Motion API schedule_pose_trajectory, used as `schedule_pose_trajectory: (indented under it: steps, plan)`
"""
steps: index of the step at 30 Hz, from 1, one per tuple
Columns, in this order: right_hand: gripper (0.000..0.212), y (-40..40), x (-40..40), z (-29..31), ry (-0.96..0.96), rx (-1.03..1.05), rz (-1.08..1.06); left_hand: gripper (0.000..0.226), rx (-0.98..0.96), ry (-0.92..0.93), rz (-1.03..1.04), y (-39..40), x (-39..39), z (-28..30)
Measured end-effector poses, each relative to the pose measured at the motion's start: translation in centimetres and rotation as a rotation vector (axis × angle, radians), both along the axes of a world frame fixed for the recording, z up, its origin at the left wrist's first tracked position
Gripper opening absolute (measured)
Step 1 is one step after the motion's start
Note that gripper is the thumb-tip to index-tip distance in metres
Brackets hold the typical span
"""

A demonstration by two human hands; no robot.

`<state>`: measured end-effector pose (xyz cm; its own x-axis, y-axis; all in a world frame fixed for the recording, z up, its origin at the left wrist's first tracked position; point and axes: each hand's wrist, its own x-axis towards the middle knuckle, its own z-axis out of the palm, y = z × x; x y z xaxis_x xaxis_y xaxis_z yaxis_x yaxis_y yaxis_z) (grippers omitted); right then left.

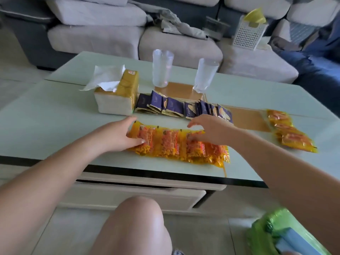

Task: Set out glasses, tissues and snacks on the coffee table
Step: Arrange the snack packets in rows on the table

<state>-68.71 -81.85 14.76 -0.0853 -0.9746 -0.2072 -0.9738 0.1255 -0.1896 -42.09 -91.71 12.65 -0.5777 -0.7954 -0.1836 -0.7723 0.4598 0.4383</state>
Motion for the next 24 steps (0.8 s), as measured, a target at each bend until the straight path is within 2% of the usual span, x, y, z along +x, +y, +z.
schedule_pose_trajectory:
  steps: [3,6,10,14,17,22,24]
  plan:
    - [0.063,2.8,-0.5,-0.6,-0.038,-0.118,0.025,0.092,-0.182,0.010,-0.113,-0.5,0.4,-0.5]
    - [0.078,5.8,-1.1,-1.9,-0.048,-0.186,0.107,0.086,-0.256,0.114,-0.390,-0.4,0.8,-1.0]
    - [0.056,7.7,-1.4,-3.6,0.045,-0.357,0.222,0.052,-0.432,0.180,-0.641,-0.3,1.0,-2.4]
    - [0.043,7.6,-1.3,-4.3,0.062,-0.504,0.270,0.042,-0.438,0.168,-0.645,-0.5,1.0,-2.7]
    - [0.039,7.0,-1.3,-4.5,0.074,-0.521,0.265,0.039,-0.444,0.140,-0.595,-0.7,0.7,-2.8]
    - [0.036,5.8,-1.6,-4.3,0.099,-0.541,0.210,0.046,-0.423,0.121,-0.515,-1.3,-0.3,-3.1]
    - [0.036,5.3,-1.7,-4.4,0.116,-0.540,0.192,0.038,-0.414,0.135,-0.461,-1.5,-0.7,-3.1]
